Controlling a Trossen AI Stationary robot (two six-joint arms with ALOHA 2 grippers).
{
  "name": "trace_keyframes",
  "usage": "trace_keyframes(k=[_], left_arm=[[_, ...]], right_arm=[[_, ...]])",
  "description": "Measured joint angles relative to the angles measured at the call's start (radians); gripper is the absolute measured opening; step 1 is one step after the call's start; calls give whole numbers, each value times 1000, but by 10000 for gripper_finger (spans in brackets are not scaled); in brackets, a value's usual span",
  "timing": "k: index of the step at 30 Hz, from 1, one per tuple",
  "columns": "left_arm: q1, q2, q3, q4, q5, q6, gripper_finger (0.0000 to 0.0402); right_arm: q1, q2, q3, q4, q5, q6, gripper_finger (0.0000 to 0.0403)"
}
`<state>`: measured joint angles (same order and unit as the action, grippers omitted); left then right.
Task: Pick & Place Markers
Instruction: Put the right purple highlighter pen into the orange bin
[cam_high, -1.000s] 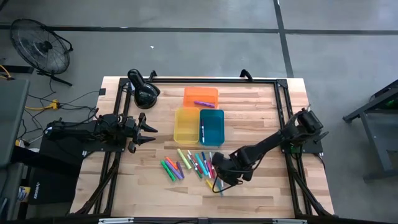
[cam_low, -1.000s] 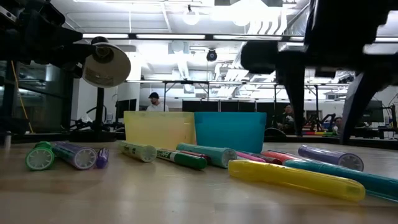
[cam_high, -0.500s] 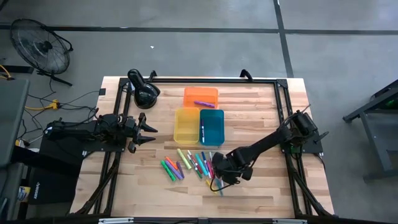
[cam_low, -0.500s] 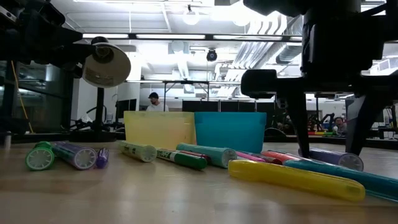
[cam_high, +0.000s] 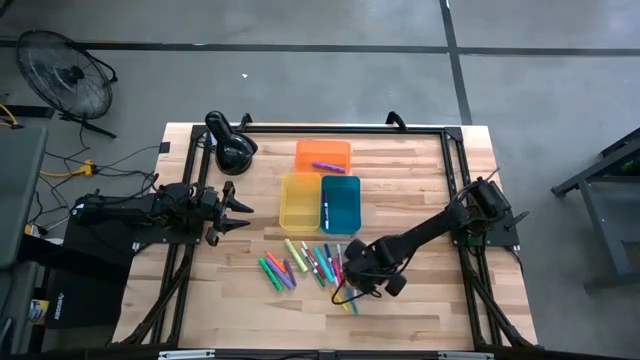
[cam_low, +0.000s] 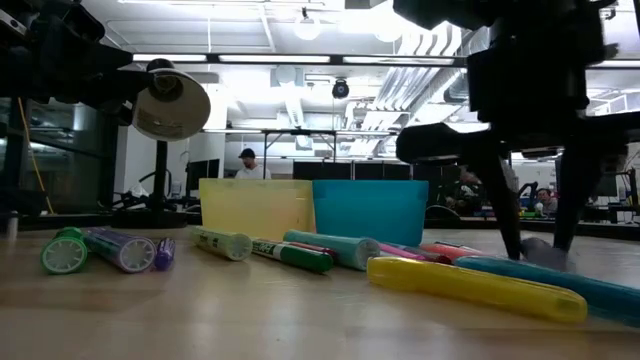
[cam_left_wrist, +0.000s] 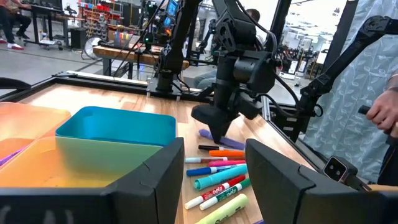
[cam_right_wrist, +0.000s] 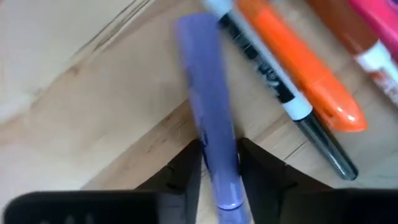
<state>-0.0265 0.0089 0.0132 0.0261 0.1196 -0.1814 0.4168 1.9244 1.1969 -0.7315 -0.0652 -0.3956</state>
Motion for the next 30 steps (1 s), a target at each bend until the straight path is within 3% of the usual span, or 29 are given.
trace_keyframes(k=[5,22,30], left_arm=[[0,0,0,0,0,0,170],[0,0,0,0,0,0,170],[0,0,0,0,0,0,170]], right_arm=[[0,0,0,2,-12,154,53],[1,-34,-5,-64,-97,348,53],[-2,-136,-3,-143,-36,428,53]])
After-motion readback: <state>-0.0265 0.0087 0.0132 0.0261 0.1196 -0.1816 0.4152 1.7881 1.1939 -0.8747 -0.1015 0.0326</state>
